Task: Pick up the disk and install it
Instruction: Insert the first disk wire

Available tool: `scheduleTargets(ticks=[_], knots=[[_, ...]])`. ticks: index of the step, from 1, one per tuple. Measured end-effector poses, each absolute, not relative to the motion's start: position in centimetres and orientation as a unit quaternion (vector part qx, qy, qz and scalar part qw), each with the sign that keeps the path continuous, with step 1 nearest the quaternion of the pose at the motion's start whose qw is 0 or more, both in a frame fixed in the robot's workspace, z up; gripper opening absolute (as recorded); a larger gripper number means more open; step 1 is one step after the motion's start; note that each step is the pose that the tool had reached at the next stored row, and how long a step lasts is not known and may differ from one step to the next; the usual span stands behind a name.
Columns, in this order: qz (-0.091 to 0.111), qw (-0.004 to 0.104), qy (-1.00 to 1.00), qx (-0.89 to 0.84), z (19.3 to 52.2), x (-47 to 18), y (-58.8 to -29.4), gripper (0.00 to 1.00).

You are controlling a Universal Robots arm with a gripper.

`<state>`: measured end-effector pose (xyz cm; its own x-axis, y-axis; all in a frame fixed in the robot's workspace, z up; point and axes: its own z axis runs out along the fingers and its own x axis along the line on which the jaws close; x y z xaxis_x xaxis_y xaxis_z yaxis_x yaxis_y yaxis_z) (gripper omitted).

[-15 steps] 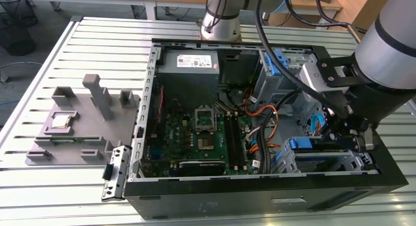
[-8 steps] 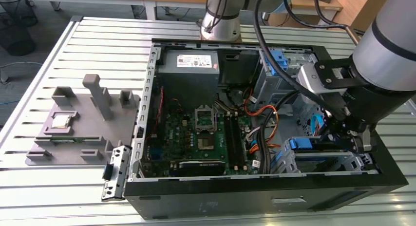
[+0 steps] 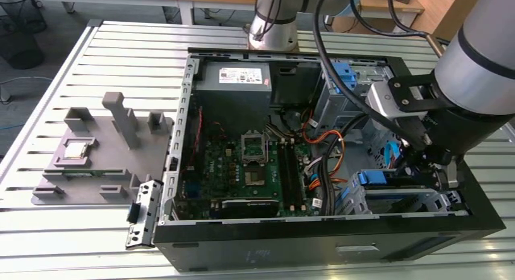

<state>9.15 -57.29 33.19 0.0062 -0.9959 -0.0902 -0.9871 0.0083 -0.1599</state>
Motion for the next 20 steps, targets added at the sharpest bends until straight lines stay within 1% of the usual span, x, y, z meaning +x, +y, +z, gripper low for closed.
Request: scheduleTargets(ticks=[20], knots=[[-0.024,0.089,0.704,-0.704,32.55,9.15,-57.28,0.17]])
